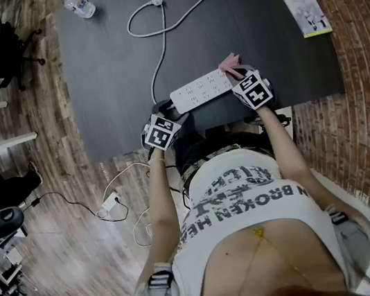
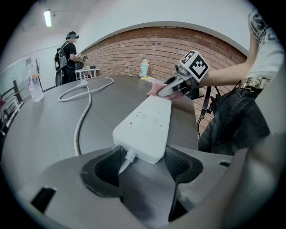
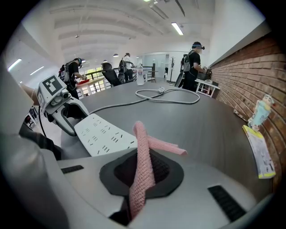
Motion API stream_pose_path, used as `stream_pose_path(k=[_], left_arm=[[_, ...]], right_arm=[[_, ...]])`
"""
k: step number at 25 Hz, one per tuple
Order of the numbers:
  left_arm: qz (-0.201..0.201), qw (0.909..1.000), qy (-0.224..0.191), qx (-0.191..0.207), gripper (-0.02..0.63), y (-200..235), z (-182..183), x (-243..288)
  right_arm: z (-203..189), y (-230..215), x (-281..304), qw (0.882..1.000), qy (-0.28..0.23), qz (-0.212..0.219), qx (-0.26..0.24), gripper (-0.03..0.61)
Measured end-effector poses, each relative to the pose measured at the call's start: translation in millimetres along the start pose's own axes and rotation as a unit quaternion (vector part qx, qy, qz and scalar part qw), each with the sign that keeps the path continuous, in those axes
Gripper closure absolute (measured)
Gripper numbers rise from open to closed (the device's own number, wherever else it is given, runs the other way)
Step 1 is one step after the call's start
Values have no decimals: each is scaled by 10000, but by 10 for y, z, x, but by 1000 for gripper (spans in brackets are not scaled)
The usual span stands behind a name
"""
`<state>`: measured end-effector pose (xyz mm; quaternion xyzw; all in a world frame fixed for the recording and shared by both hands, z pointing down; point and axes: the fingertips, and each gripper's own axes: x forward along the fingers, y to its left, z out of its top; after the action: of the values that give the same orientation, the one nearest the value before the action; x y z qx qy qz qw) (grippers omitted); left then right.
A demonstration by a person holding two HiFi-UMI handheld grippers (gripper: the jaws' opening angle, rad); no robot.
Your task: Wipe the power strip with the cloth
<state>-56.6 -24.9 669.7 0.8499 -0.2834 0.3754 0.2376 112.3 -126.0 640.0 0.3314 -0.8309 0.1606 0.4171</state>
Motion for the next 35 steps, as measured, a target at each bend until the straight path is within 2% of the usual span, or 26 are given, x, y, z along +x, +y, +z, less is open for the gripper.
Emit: stream_pose_path(k=[4,7,10,14,17,20,24,31,35], left_arm=[[4,10000,-2,4,328,4,0,8],[-11,10000,-8,-13,328,1,-3,7],[-2,10000,-8,-15,328,5,-13,4],[15,10000,-1,-14,328,5,-16,24],[23,10000,-2,-7,328,15,-18,35],[14,10000,-4,-28,328,-2,2,27],[-7,10000,-86,-27,328,2,-22,91],[-30,10000,-20,-75,328,-11,-55,80],[-17,10000,-30,-39,328,-13,-32,61]], right_arm=[[2,-15,7,9999,-23,-93,86,561],[94,98,-1,9996,-97,-13,-270,561],[330,475,-56,9949,-345,711,-623,561],[526,1072,-68,9750,-390,1856,-1160,561],[556,1430,-21,9582,-245,2378,-1571,561],[556,1702,59,9443,-146,2705,-1868,561],[572,1950,146,9310,14,2937,-2166,561],[485,2120,259,9217,311,3005,-2432,561],[455,2139,274,9193,297,2971,-2562,561]])
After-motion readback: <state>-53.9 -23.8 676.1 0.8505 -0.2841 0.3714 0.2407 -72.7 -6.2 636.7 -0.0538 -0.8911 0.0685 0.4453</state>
